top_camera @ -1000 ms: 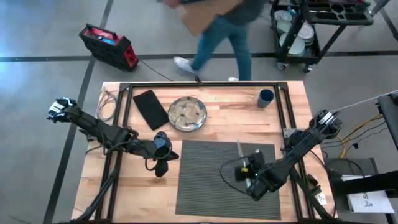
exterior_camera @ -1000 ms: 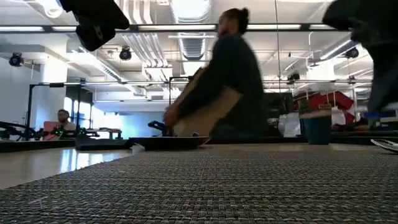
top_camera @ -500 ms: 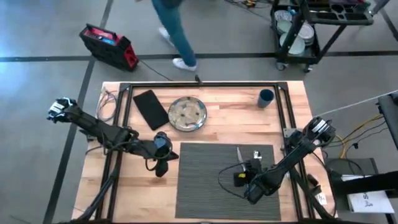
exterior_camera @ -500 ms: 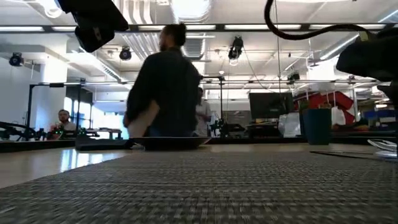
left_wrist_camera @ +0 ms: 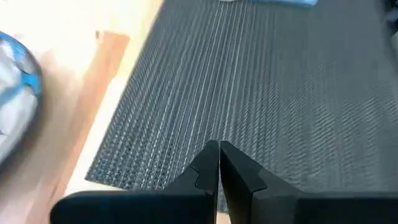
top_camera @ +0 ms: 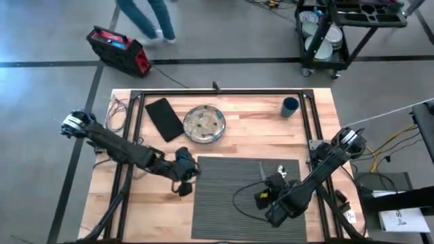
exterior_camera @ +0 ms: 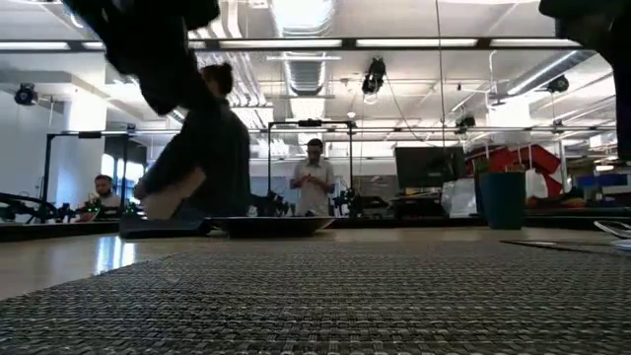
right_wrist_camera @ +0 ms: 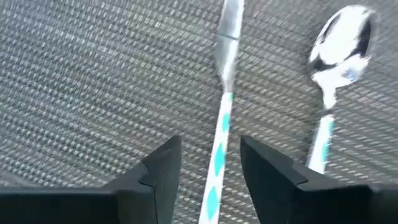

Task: Set table place
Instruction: Put the blue knife on the gray mat, then adjust the blue spoon on the gray mat

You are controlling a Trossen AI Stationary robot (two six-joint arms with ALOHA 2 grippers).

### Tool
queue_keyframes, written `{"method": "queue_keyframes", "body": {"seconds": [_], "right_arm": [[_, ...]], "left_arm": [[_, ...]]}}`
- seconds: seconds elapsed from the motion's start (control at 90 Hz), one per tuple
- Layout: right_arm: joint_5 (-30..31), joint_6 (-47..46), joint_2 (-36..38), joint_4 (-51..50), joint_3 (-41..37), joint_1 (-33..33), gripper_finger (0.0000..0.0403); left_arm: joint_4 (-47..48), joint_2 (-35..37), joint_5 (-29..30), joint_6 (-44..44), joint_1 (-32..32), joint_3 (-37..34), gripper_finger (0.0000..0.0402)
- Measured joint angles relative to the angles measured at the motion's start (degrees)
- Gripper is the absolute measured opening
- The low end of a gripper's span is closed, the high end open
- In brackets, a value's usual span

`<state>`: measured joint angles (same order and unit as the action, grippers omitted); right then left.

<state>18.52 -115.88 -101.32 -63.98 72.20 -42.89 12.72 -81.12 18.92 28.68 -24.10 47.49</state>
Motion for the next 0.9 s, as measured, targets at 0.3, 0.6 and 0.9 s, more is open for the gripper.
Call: {"method": "queue_keyframes", "body": {"seconds": [0.3, 0.6, 0.9], "right_arm": [[0.51, -0.40, 0.02, -1.97, -0.62, 0.02, 0.0128], [0.45, -1.14, 0.02, -1.74, -2.03, 0.02, 0.0093], [-3.33, -5.59, 0.22, -0.22, -6.57, 0.40, 0.0070]], "left_arm": [[-4.30, -17.73, -0.22, -3.82, 0.38, 2.55, 0.0000], [10.61, -19.49, -2.53, -1.26, 0.59, 3.33, 0.0000], [14.51, -15.10, -7.93, 0.84, 0.52, 3.01, 0.0000]]}}
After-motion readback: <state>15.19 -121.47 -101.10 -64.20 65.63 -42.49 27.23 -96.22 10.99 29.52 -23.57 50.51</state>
